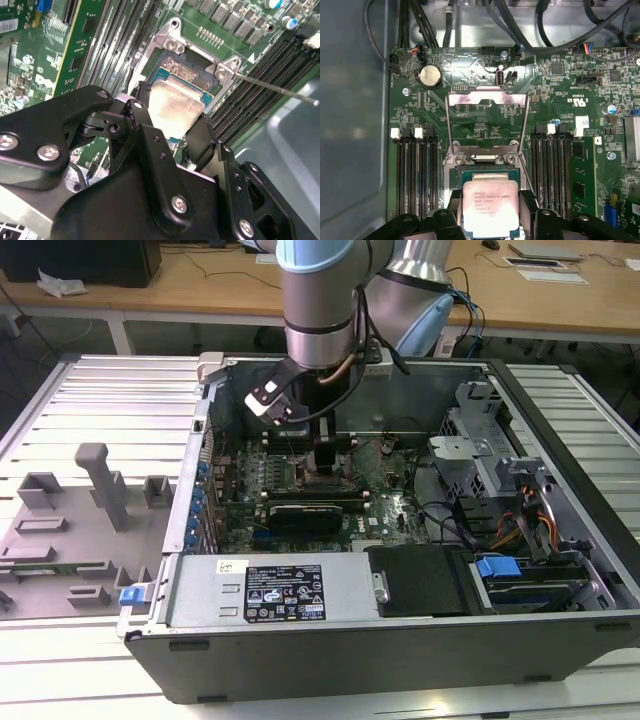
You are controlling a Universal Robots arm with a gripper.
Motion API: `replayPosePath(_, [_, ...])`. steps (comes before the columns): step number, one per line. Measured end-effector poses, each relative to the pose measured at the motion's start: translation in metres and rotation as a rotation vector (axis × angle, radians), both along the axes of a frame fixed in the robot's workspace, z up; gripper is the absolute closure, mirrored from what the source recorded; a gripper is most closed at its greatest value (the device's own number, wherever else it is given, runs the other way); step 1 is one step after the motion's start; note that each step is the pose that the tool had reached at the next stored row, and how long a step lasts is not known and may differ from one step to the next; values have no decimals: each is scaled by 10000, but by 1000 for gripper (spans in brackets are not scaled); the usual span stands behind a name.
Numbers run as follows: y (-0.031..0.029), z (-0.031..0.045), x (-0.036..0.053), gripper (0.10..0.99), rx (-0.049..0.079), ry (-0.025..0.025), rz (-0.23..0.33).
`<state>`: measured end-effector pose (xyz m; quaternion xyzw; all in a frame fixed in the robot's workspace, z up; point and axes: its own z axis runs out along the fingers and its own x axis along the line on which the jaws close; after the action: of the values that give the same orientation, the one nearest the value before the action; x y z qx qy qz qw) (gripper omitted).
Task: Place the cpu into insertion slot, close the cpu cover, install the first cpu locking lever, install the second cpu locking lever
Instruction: 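Place the cpu into insertion slot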
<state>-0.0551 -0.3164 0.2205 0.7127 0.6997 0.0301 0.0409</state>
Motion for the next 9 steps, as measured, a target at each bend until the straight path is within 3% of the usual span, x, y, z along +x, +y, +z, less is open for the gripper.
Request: replayPosePath(9, [0, -109, -5, 545, 9, 2, 39])
